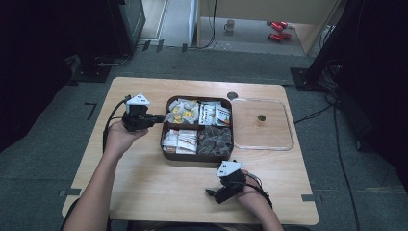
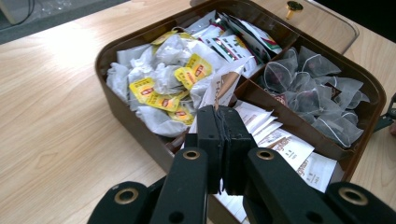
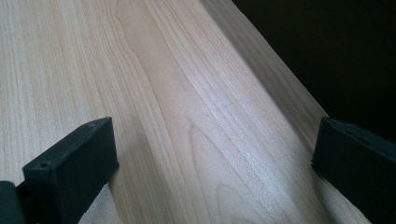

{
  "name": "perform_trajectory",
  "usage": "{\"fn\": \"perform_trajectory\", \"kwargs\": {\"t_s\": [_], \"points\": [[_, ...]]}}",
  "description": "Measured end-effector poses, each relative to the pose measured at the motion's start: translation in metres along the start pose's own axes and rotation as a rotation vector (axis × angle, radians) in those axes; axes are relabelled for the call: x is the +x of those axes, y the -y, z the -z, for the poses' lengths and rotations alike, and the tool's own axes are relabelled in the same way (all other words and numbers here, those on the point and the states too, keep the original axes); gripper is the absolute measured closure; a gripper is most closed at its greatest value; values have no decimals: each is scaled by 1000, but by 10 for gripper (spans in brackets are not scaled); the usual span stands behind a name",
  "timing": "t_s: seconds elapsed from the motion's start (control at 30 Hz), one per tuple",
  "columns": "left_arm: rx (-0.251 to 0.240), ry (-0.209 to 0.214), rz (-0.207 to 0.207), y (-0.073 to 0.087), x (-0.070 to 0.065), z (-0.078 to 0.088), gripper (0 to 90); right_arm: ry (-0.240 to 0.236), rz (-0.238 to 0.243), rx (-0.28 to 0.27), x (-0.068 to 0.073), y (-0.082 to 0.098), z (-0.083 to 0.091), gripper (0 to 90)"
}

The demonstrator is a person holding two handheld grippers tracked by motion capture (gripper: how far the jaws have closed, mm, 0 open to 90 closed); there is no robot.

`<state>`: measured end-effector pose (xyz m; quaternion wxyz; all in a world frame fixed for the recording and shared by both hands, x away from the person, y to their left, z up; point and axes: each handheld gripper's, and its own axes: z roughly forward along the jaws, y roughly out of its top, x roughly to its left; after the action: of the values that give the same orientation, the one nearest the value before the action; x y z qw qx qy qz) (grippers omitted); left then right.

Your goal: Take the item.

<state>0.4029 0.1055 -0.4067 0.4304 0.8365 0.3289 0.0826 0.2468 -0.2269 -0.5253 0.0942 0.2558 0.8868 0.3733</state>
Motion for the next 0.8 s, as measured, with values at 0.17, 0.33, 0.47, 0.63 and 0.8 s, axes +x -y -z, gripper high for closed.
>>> {"fn": "perform_trajectory", "kwargs": {"t_s": [0.17, 0.33, 0.47, 0.63, 0.8], "points": [[-9, -9, 16, 3, 5, 6, 898, -1, 0, 0, 0, 0, 0, 0], [-16, -28, 42, 7, 12, 12, 897, -3, 2, 0, 0, 0, 0, 0], [-12, -47, 63, 11, 20, 17, 896, -5, 4, 0, 0, 0, 0, 0], [-10, -62, 80, 17, 27, 18, 896, -7, 7, -1, 0, -1, -1, 0], [16, -95, 107, 29, 39, 15, 896, -8, 9, -1, 0, -1, -1, 0]]}}
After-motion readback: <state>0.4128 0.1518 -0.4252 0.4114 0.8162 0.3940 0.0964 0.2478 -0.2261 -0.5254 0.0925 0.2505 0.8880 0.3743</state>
